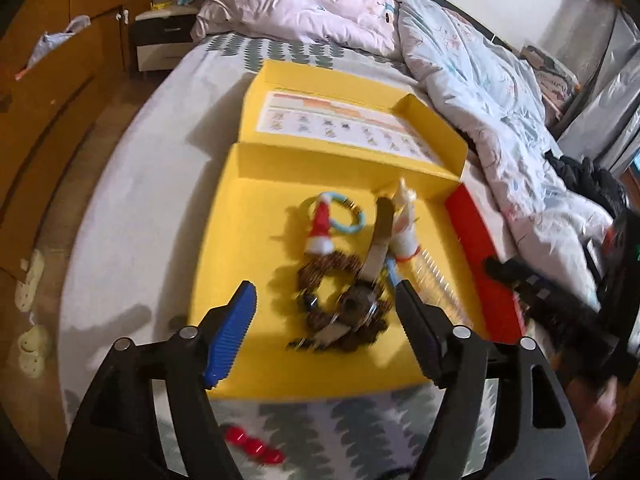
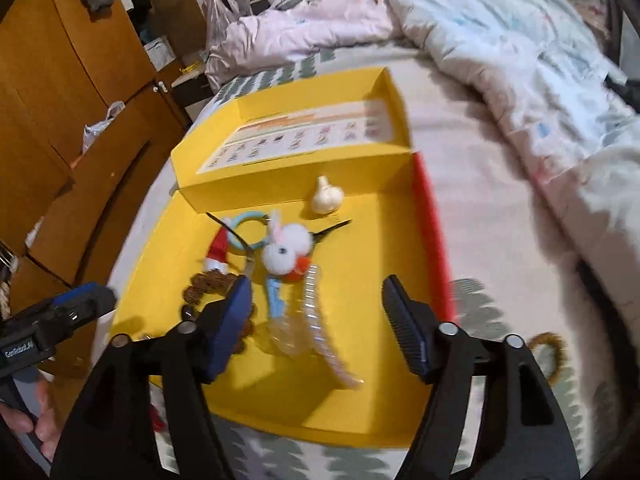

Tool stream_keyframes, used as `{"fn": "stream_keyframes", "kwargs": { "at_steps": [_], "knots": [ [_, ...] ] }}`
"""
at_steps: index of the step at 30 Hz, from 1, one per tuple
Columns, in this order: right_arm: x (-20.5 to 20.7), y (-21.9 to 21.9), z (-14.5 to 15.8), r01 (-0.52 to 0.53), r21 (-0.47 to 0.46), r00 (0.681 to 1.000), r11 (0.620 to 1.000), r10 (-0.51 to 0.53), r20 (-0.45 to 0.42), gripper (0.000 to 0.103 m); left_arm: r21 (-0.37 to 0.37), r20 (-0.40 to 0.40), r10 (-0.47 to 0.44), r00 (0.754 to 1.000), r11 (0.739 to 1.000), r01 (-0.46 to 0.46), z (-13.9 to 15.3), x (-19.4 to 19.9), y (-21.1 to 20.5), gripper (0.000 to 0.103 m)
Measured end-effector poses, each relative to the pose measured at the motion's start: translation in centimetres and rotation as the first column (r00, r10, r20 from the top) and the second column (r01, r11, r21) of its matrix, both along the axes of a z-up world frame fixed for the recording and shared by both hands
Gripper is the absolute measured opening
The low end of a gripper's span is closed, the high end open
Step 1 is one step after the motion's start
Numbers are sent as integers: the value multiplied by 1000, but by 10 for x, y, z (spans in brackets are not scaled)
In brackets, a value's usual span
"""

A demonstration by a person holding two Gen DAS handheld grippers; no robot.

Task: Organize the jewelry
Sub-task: 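Open both grippers to release the watch and claw clip in the box, then move the left tool to the red bead skewer while the right tool approaches the gold leaf pin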

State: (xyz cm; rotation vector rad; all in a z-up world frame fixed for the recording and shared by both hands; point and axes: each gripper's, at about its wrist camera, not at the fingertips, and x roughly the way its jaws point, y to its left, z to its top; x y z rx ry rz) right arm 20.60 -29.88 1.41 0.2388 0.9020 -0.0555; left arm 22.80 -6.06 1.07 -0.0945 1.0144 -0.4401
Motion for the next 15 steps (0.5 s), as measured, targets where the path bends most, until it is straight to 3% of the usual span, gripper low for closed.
{"fn": "stream_keyframes", "kwargs": {
  "at_steps": [5,12,15],
  "knots": [
    [-34,-34,9,58,-79,998,995,-59,-10,77,87,40,44,998,995,-47,-8,-31,18,77],
    [-93,-109,-5,188,-51,979,981,-191,-77,77,129,106,90,990,986,-104,-14,-76,42,80],
    [-109,-133,-20,239,-37,961,970,-242,-132,77,149,93,84,992,984,-97,-21,-88,40,80]
  ]
}}
